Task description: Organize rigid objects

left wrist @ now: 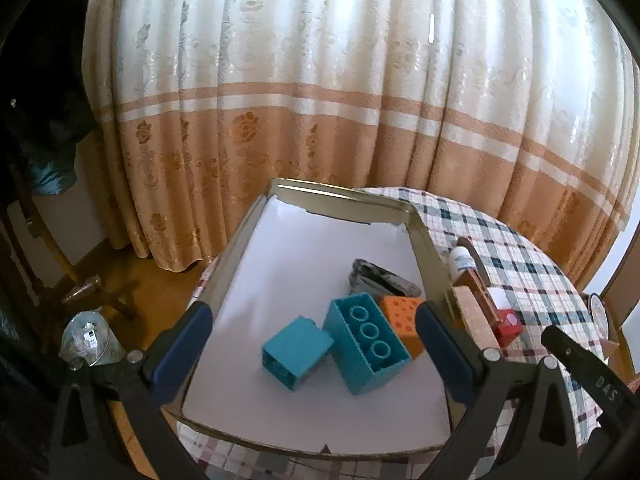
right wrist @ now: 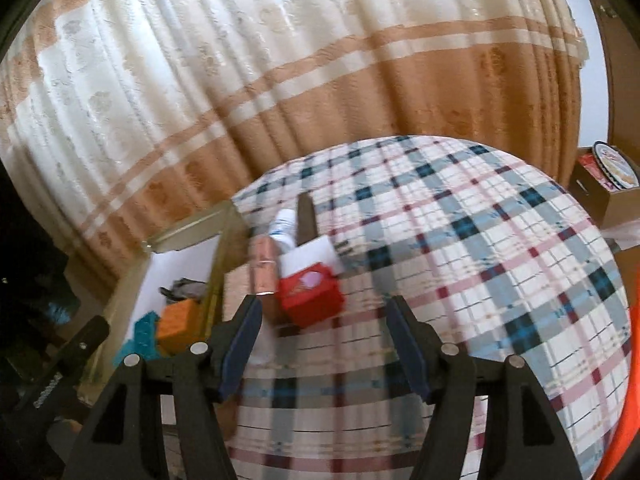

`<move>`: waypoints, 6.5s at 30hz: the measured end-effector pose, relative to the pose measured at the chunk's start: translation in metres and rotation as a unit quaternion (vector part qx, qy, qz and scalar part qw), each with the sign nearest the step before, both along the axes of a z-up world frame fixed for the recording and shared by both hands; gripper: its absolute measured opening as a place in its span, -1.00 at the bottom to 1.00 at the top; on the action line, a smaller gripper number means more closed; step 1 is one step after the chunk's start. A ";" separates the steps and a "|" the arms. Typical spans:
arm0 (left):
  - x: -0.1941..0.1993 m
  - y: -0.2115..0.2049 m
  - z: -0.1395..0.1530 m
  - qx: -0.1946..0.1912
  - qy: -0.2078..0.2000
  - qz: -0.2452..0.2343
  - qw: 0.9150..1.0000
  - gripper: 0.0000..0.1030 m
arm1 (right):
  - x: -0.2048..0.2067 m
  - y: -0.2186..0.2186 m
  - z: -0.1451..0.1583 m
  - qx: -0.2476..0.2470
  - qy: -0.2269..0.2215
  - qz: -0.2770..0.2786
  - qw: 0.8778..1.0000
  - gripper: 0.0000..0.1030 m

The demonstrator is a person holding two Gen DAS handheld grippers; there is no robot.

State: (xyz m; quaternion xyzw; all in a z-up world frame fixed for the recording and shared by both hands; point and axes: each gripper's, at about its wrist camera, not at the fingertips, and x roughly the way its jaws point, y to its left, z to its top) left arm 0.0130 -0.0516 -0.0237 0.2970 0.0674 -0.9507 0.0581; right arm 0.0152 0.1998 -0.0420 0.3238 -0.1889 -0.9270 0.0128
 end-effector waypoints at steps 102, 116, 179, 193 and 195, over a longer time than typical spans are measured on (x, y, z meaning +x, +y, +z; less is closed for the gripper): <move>0.005 0.129 0.002 -0.077 0.003 -0.164 0.984 0.95 | -0.081 0.062 -0.035 0.075 -0.099 0.038 0.991 -0.34; -0.060 0.202 0.003 -0.077 -0.023 -0.198 0.977 0.94 | -0.046 0.120 -0.030 0.021 -0.082 -0.055 0.995 -0.34; -0.057 0.187 -0.008 0.043 -0.084 -0.258 0.961 -0.76 | -0.044 0.126 -0.038 0.005 -0.085 -0.087 0.993 -0.33; -0.022 0.138 0.007 0.057 -0.061 -0.247 0.965 -0.76 | -0.030 0.102 -0.025 0.038 -0.074 -0.090 0.992 -0.33; -0.020 0.131 0.009 0.058 -0.058 -0.244 0.966 -0.76 | -0.026 0.092 -0.025 0.039 -0.075 -0.084 0.993 -0.33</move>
